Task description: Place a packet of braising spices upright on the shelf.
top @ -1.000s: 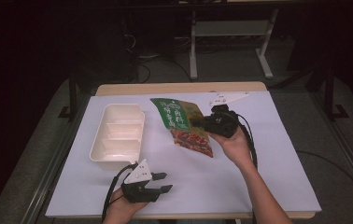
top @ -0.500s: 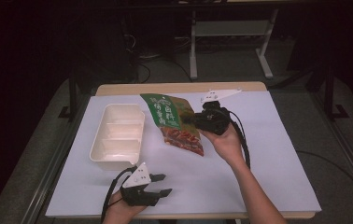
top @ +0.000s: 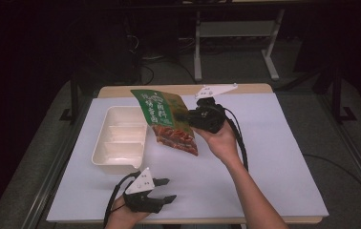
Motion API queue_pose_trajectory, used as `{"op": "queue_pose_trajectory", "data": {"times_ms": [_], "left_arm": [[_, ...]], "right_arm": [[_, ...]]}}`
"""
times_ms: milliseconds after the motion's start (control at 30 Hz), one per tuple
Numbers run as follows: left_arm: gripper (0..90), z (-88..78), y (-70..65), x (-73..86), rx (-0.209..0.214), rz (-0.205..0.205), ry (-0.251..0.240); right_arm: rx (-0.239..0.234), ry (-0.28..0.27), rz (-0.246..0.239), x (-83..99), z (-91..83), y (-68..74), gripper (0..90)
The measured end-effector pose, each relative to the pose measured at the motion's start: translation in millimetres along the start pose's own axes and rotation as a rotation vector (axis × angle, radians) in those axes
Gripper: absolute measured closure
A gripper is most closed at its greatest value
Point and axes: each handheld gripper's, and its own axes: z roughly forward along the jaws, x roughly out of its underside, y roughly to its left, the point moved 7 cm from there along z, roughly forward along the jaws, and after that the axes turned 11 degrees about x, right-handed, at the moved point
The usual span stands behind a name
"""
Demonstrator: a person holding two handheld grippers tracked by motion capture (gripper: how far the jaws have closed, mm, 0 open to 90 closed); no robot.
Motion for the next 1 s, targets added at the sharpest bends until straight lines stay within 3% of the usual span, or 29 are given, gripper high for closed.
{"op": "queue_pose_trajectory", "data": {"times_ms": [600, 1000], "left_arm": [[38.7, -3.8, 1.3, 1.0, -0.006, 0.002, -0.009], [38.3, -6.1, 2.8, 0.7, -0.009, 0.002, -0.018]], "right_arm": [[-0.039, -0.027, -0.040, -27.6, 26.6, 17.9, 89.7], [-0.059, -0.049, -0.041, -42.6, 45.2, 27.2, 89.7]]}}
